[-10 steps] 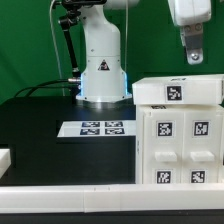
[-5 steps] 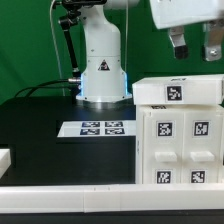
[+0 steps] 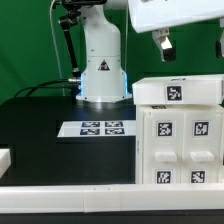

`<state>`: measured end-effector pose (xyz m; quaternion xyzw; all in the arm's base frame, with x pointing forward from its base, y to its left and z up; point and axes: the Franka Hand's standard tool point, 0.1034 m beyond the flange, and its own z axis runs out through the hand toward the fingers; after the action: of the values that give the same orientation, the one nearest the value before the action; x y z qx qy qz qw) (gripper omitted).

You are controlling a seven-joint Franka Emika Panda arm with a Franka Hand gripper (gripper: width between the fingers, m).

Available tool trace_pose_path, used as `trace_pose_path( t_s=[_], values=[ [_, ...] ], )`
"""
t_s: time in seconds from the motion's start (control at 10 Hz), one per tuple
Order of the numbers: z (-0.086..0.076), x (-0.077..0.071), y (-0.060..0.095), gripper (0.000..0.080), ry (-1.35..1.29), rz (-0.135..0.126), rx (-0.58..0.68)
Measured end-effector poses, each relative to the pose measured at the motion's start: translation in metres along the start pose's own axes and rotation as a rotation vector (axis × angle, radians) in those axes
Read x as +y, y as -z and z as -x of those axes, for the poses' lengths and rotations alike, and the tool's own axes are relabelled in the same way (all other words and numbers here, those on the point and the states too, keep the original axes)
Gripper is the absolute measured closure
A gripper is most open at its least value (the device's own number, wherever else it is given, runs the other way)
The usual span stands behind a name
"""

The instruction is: Assemble cabinet

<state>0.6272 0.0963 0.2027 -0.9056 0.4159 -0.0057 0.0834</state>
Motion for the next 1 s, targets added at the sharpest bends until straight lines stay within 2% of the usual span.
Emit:
trace_pose_path(
  t_s=[0.3, 0.6, 1.0],
  values=[
    [0.0061, 0.0003, -0.0039, 0.0003, 0.374, 0.006, -0.007],
    [0.0029, 0.0008, -0.0076, 0.0003, 0.745, 0.011, -0.014],
    [-0.0005, 0.002, -0.0095, 0.0003, 0.982, 0.014, -0.02]
  ],
)
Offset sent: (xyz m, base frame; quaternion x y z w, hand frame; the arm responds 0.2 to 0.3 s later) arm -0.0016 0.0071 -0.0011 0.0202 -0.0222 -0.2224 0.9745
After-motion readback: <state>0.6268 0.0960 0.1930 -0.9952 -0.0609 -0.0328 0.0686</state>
